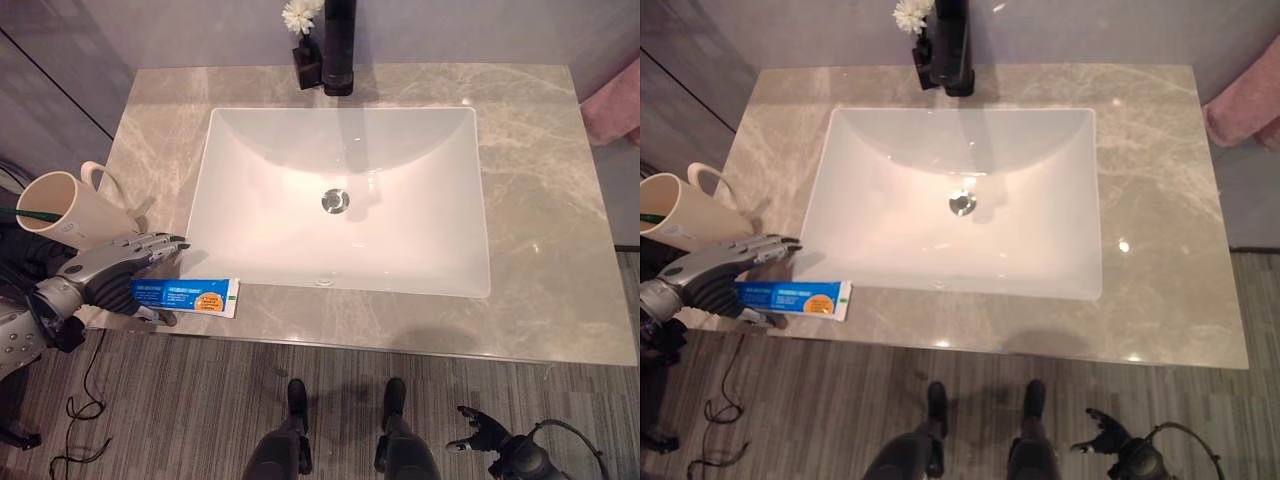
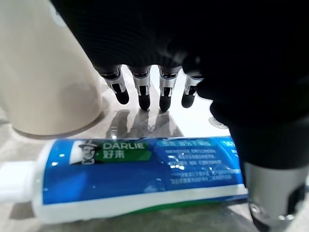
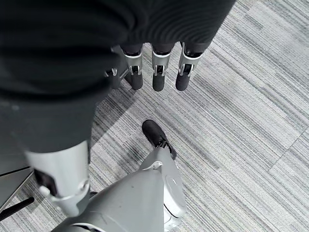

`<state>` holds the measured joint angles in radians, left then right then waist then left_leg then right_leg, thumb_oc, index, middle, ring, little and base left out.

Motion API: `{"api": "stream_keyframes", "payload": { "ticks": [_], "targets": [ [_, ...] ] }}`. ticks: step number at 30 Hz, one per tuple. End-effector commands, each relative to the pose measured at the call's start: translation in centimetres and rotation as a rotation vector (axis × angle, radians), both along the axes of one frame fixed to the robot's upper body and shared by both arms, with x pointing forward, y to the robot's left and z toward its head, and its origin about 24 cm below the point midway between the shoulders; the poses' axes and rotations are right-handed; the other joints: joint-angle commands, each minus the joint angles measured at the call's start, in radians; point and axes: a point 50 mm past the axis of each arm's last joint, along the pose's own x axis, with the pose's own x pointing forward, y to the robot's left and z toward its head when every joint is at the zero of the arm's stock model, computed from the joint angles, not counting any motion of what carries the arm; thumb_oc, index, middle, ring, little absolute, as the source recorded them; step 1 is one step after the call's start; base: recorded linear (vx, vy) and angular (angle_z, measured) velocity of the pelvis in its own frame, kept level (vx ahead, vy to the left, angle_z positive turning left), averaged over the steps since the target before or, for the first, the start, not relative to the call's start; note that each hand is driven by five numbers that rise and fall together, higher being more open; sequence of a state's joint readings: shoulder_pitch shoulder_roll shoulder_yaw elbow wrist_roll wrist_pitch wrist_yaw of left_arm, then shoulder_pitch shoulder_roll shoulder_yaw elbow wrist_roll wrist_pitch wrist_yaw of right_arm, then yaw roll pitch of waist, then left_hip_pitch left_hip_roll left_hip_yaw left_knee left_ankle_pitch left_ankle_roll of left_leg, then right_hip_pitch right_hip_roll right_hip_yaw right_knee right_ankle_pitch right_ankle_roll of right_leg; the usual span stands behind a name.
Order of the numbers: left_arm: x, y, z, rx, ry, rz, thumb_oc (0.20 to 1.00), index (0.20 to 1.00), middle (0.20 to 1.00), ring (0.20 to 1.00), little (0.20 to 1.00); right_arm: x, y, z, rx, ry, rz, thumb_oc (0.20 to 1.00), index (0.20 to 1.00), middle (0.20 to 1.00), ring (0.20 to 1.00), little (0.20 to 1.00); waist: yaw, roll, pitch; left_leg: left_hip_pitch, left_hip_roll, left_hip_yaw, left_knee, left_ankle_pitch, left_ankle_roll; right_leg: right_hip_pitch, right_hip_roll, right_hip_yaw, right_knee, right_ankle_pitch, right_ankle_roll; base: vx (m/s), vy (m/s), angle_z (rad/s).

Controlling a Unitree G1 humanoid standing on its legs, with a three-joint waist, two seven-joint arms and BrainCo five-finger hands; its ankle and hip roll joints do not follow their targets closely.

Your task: Put brush and paste in cup on sink, flatten towel.

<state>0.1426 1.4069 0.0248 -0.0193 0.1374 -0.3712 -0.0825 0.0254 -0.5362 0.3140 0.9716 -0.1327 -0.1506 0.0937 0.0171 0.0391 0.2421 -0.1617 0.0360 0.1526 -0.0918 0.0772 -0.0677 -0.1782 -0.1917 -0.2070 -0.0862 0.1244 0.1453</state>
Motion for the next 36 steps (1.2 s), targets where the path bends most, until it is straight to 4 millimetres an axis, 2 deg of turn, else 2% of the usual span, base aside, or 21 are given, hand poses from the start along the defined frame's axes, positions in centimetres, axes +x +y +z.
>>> {"api": "stream_keyframes", "payload": {
  "ticks": [1,12,13,14,15,16,17,20,27,36],
  "targets": [
    [-0.6,0.5,-2.6,0.041,0.096,0.000,1.000,1.000,1.000,1.000,1.000,-0.2,-0.8,0.3,-0.036,0.006,0.019,1.000,1.000,1.000,1.000,1.000,-0.032,-0.034,-0.009,0.008,-0.062,0.031,0.008,-0.048,0.039,-0.025,-0.064,0.081,0.035,0.019,0.076,0.00,-0.005,-0.03],
    [-0.8,0.0,-4.0,0.111,0.171,-0.043,1.000,1.000,1.000,1.000,1.000,-0.5,-1.2,0.3,-0.049,0.006,0.003,1.000,1.000,1.000,1.000,1.000,-0.037,-0.032,-0.016,0.010,-0.057,0.041,0.009,-0.050,0.036,-0.028,-0.059,0.090,0.030,0.019,0.074,0.00,-0.001,0.00],
    [-0.8,0.0,-4.3,0.111,0.184,-0.042,0.843,0.843,0.843,0.843,0.843,-0.5,-1.2,0.3,-0.049,0.001,0.003,1.000,1.000,1.000,1.000,1.000,-0.038,-0.030,-0.017,0.011,-0.058,0.042,0.009,-0.050,0.037,-0.028,-0.057,0.092,0.030,0.019,0.073,0.00,0.000,0.00],
    [-0.8,0.0,-4.3,0.111,0.184,-0.042,0.821,0.821,0.821,0.821,0.821,-0.5,-1.2,0.3,-0.049,0.001,0.003,1.000,1.000,1.000,1.000,1.000,-0.038,-0.030,-0.017,0.011,-0.057,0.042,0.009,-0.050,0.037,-0.028,-0.057,0.092,0.030,0.019,0.073,0.00,0.000,0.00],
    [-0.9,0.0,-4.6,0.119,0.199,-0.047,0.448,0.448,0.448,0.448,0.448,-0.6,-1.3,0.3,-0.053,0.009,0.001,1.000,1.000,1.000,1.000,1.000,-0.040,-0.029,-0.018,0.011,-0.057,0.041,0.009,-0.050,0.036,-0.027,-0.056,0.093,0.029,0.019,0.072,0.00,0.000,0.00],
    [-0.9,0.0,-4.6,0.120,0.199,-0.048,0.448,0.448,0.448,0.448,0.448,-0.6,-1.3,0.3,-0.053,0.009,0.001,1.000,1.000,1.000,1.000,1.000,-0.039,-0.029,-0.018,0.011,-0.057,0.041,0.008,-0.050,0.036,-0.027,-0.056,0.093,0.029,0.019,0.072,0.00,0.000,0.00],
    [-1.0,-0.2,-4.7,0.132,0.205,-0.059,0.219,0.219,0.219,0.219,0.219,-0.6,-1.2,0.2,-0.054,0.008,0.003,1.000,1.000,1.000,1.000,1.000,-0.041,-0.028,-0.020,0.010,-0.057,0.042,0.008,-0.050,0.036,-0.027,-0.055,0.093,0.029,0.018,0.073,0.00,0.000,0.00],
    [-1.1,-0.2,-4.9,0.153,0.219,-0.071,0.250,0.250,0.250,0.250,0.250,-0.5,-1.2,0.3,-0.056,0.002,0.004,1.000,1.000,1.000,1.000,1.000,-0.042,-0.027,-0.023,0.011,-0.055,0.044,0.008,-0.050,0.036,-0.028,-0.054,0.093,0.029,0.017,0.073,0.00,0.000,0.00],
    [-1.3,-0.7,-5.6,0.171,0.251,-0.100,0.200,0.200,0.200,0.200,0.200,-0.5,-1.2,0.3,-0.061,-0.005,0.007,1.000,1.000,1.000,1.000,1.000,-0.044,-0.029,-0.026,0.015,-0.052,0.043,0.008,-0.050,0.035,-0.024,-0.050,0.094,0.032,0.012,0.070,0.00,-0.001,-0.01],
    [-1.7,-0.8,-6.7,0.169,0.294,-0.107,0.200,0.200,0.200,0.200,0.200,-0.5,-1.2,0.3,-0.067,-0.003,0.007,1.000,1.000,1.000,1.000,1.000,-0.045,-0.040,-0.033,0.027,-0.047,0.044,0.010,-0.055,0.035,-0.014,-0.044,0.095,0.042,-0.001,0.066,0.00,-0.003,-0.03]
  ]
}}
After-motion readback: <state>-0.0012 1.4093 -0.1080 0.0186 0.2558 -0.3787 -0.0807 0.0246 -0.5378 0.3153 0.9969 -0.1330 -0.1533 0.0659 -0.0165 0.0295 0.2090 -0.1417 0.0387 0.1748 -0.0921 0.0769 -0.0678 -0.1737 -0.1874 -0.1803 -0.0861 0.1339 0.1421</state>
